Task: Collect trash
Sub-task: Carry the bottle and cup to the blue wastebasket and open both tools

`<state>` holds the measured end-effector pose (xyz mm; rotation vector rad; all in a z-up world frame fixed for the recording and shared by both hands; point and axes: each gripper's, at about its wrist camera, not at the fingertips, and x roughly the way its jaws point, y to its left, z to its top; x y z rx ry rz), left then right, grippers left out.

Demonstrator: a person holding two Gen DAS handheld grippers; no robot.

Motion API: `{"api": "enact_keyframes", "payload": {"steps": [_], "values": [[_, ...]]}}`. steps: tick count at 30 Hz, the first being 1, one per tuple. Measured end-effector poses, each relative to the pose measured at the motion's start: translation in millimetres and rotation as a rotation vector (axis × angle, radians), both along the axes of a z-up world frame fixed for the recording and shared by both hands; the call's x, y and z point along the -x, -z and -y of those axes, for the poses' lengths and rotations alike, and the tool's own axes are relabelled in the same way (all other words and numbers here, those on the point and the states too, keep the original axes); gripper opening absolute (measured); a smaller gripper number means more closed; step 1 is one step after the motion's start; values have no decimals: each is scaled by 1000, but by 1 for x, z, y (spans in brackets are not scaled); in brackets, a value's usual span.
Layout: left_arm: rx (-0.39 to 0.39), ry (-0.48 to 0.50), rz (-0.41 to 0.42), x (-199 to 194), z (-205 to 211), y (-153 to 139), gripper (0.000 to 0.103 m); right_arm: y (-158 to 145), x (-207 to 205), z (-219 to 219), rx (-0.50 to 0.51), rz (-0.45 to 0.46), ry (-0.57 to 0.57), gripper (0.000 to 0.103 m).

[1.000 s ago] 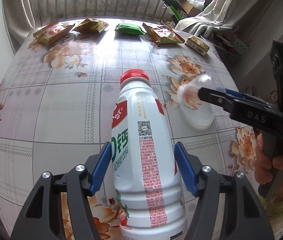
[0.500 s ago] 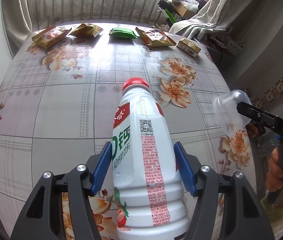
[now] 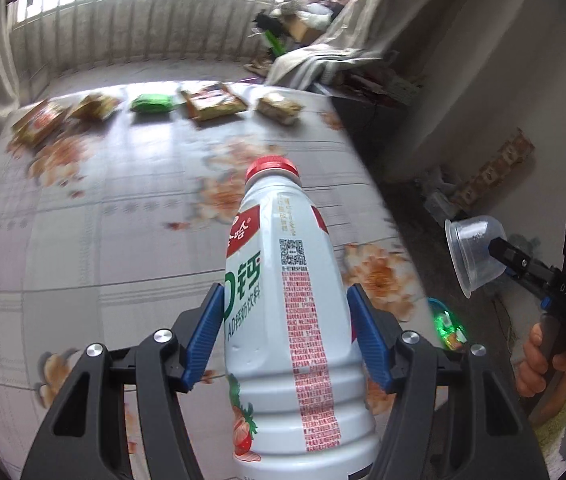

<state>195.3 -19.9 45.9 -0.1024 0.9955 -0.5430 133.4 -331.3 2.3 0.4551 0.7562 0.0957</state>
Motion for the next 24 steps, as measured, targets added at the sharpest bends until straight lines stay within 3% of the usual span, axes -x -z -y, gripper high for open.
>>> {"api": "enact_keyframes", "payload": {"steps": [7, 12, 17, 24], "values": [[28, 214, 2, 23, 105, -23, 61, 5, 116, 103, -20, 5, 319, 61], [-3, 385, -44, 47, 209, -16, 61, 51, 184, 164, -123, -43, 514, 61], [-59, 530, -170, 73, 321, 27, 61, 111, 211, 199, -232, -96, 649, 61], [-126, 625, -223, 94, 442, 85, 61, 174, 231, 253, -366, -121, 794, 62]]}}
